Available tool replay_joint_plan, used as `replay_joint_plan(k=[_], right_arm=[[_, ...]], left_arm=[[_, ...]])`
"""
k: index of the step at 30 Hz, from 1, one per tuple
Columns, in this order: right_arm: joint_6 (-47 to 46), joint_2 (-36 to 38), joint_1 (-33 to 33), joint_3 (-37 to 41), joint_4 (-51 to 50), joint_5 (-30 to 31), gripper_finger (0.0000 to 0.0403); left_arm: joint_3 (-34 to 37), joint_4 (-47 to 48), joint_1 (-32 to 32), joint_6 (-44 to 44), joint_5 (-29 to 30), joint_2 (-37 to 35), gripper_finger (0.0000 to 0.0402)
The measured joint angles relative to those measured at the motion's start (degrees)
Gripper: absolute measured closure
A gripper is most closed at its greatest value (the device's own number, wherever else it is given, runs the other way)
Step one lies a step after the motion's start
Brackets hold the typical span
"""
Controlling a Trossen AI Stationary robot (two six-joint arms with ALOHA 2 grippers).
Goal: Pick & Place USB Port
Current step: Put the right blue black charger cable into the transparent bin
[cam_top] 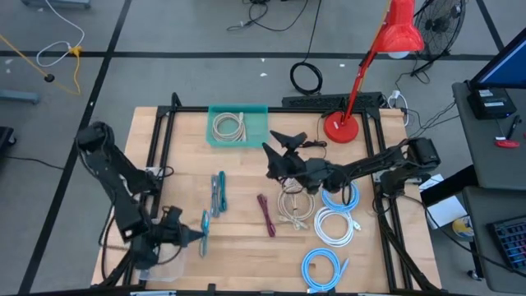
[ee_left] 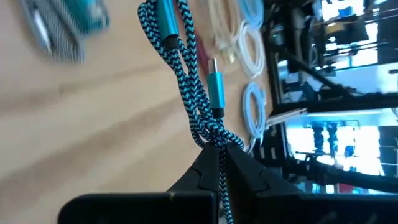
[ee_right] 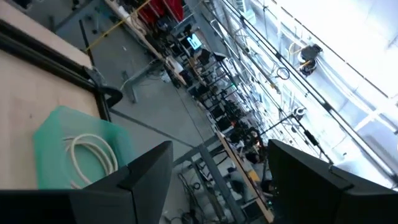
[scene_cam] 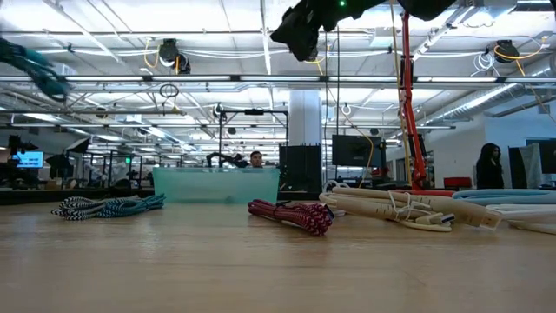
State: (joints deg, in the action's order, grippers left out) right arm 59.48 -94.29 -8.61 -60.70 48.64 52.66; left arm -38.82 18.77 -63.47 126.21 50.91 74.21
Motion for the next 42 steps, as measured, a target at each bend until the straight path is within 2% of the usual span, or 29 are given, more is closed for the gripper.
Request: replay_joint_plan(k=[3, 6, 10, 12, 15, 21, 29, 36, 42], right_arm=[[-2.7, 1.9, 0.8, 1.8, 0.5, -4.0, 0.0151], [-4.8, 3.0, 0.8, 3.2, 0.2, -6.7, 0.0151], [-4.6, 4.3, 0.8, 4.2, 0.5, -6.5, 0.0151], [-4.5, 4.4, 1.0, 4.6, 0.5, -6.5, 0.0151], [-4.4, 4.6, 1.1, 5.0, 0.4, -6.3, 0.0151], [-4.7, 4.7, 1.0, 5.3, 0.4, -6.5, 0.0151], [-5.9, 4.7, 1.0, 5.3, 1.1, -8.5, 0.0151], [-7.6, 4.7, 1.0, 5.3, 0.9, -8.7, 0.0151], [-7.9, 4.6, 0.9, 5.3, 0.3, -7.8, 0.0151]], left_arm=[[-8.5, 17.4, -1.6, 7.4, -6.0, 2.3, 0.0396], [-19.5, 33.9, -2.0, 9.2, -11.5, 4.0, 0.0396], [-30.3, 43.3, -1.7, 9.3, -13.9, 7.9, 0.0396], [-32.8, 44.4, -1.0, 9.5, -18.9, 9.8, 0.0396], [-33.0, 44.3, -0.9, 10.8, -25.4, 12.3, 0.0396], [-33.0, 47.1, -2.8, 11.1, -27.3, 15.6, 0.0396], [-33.0, 54.0, -4.0, 13.0, -34.4, 15.9, 0.0396], [-31.8, 53.9, -4.0, 13.4, -35.1, 15.9, 0.0395], [-26.7, 46.9, -4.1, 12.9, -36.5, 15.9, 0.0396]])
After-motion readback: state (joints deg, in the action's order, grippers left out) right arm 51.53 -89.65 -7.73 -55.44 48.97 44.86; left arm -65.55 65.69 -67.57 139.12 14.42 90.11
